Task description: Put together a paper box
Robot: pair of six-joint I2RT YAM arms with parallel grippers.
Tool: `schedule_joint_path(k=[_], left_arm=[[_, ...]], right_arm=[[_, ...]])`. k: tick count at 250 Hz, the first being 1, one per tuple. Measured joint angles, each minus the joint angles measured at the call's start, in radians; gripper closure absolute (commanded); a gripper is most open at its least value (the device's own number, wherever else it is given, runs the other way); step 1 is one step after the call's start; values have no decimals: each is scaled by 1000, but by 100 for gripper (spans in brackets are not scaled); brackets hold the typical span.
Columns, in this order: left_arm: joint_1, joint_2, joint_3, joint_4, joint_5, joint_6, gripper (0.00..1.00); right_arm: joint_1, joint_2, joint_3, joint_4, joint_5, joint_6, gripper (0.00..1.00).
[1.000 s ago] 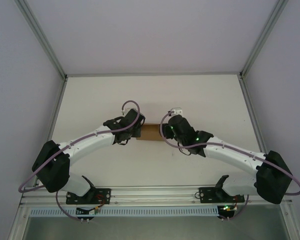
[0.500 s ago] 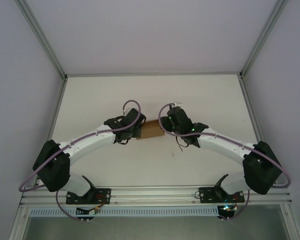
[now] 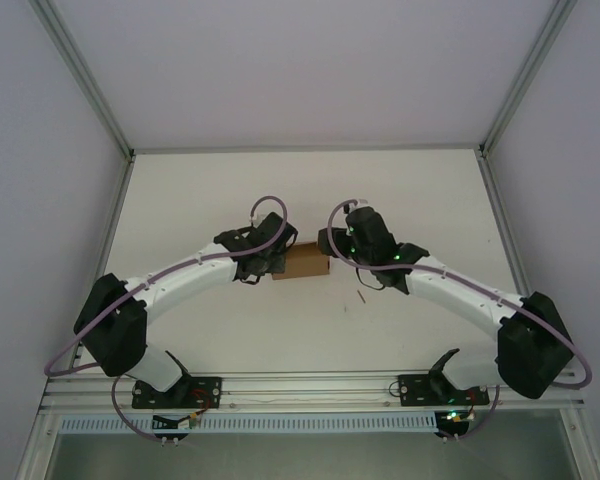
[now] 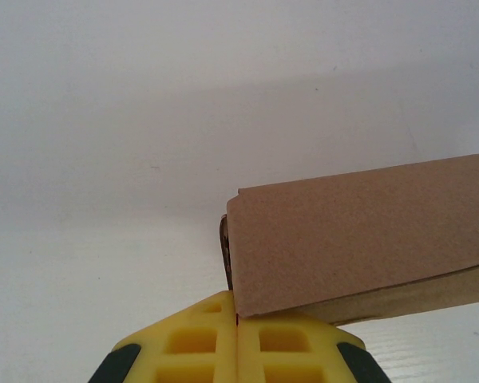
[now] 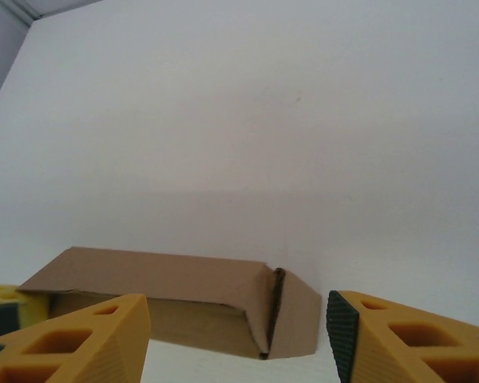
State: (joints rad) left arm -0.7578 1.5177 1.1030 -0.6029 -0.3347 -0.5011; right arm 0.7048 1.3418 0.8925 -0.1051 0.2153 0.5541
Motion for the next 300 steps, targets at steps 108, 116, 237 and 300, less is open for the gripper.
schedule_joint_path(k=[108, 116, 237, 300], left_arm=[[-2, 1, 13, -27, 1, 5, 95], [-2, 1, 15, -30, 1, 7, 93], [-7, -3, 72, -77, 19, 49, 71], [3, -3, 122, -104, 19, 11, 61]], right_arm=[[-31, 122, 23, 24, -16, 29, 46], [-31, 122, 19, 29, -18, 35, 46], [-31, 108, -37, 95, -37, 115, 51], [-31, 101, -59, 113, -43, 142, 52]])
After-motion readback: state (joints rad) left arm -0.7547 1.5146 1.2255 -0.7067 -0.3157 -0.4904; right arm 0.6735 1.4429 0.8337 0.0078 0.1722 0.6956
